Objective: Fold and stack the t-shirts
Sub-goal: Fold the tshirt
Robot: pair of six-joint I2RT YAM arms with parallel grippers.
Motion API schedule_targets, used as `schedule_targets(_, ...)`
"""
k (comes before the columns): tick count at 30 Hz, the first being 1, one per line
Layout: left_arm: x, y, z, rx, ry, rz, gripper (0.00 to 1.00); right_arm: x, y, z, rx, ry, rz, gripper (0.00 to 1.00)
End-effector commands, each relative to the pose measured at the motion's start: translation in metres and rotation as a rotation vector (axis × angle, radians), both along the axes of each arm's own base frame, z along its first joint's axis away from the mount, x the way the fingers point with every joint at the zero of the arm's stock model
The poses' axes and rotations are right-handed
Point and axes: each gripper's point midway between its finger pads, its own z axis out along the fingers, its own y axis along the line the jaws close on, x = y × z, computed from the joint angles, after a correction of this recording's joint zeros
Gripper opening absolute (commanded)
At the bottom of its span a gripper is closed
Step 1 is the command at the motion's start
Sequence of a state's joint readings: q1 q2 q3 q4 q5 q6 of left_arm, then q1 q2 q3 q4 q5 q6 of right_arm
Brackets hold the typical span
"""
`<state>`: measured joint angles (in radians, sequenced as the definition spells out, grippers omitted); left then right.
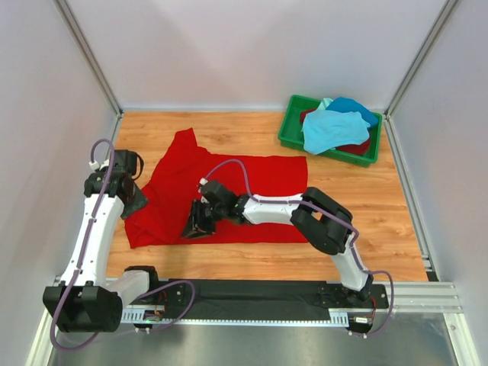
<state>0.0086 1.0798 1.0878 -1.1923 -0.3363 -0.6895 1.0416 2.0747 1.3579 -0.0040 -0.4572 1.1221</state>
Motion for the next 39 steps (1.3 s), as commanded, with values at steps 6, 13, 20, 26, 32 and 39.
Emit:
schedule_targets(6, 0.009, 0.007, 0.02, 0.058, -0.062, -0.064, 0.45, 0.013, 0.038, -0.002, 0.046, 0.063, -0.122, 0.36)
schedule_targets(13, 0.005, 0.012, 0.024, 0.086, -0.06, -0.069, 0.43, 0.01, 0.059, -0.012, 0.037, 0.094, -0.114, 0.33)
schedule_targets(20, 0.008, 0.011, 0.025, 0.088, -0.065, -0.078, 0.43, 0.005, 0.056, -0.023, -0.002, 0.108, -0.126, 0.29)
schedule_targets(26, 0.008, 0.009, 0.022, 0.077, -0.066, -0.079, 0.43, 0.001, 0.051, -0.034, -0.037, 0.125, -0.128, 0.3)
schedule_targets(32, 0.009, 0.01, 0.025, 0.082, -0.07, -0.081, 0.43, 0.006, 0.054, -0.047, -0.043, 0.14, -0.133, 0.3)
schedule_targets(39, 0.011, 0.012, 0.029, 0.09, -0.076, -0.083, 0.42, 0.012, 0.058, -0.043, -0.035, 0.126, -0.13, 0.24)
